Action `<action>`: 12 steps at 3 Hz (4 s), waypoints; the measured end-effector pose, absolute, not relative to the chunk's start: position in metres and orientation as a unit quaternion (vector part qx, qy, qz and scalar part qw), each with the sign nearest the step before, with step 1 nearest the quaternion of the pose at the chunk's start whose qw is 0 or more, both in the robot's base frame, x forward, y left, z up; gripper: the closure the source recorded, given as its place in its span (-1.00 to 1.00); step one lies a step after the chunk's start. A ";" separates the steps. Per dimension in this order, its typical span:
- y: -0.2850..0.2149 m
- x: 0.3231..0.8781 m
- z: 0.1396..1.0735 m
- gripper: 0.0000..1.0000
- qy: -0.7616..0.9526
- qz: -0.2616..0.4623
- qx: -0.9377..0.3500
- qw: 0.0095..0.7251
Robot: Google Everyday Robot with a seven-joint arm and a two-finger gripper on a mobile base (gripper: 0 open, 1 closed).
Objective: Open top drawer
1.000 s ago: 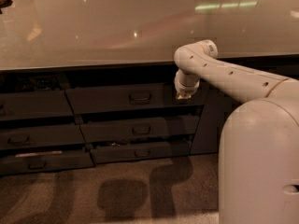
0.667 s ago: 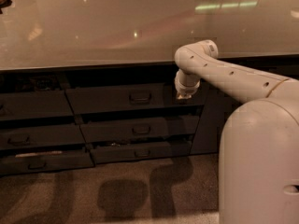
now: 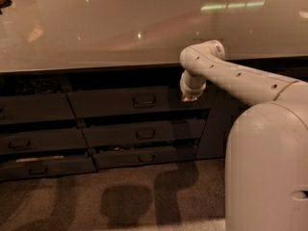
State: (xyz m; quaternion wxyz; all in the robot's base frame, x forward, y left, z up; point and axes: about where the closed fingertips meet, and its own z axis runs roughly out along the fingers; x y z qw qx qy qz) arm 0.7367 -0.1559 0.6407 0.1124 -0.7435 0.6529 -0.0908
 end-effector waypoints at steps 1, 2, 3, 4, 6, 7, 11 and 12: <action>-0.156 0.738 0.643 1.00 0.653 -0.091 -0.744 0.112; -0.156 0.737 0.647 1.00 0.653 -0.091 -0.744 0.113; -0.156 0.737 0.655 1.00 0.653 -0.091 -0.744 0.113; -0.156 0.737 0.663 1.00 0.653 -0.091 -0.744 0.113; -0.202 0.691 0.763 1.00 0.647 -0.226 -0.695 0.218; -0.204 0.675 0.750 1.00 0.626 -0.244 -0.704 0.230; -0.205 0.685 0.755 -0.93 0.625 -0.183 -0.710 0.267; -0.203 0.689 0.755 -1.00 0.626 -0.173 -0.709 0.276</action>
Offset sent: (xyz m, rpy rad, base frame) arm -0.2502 -0.0040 -0.1799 -0.0490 -0.1492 0.2586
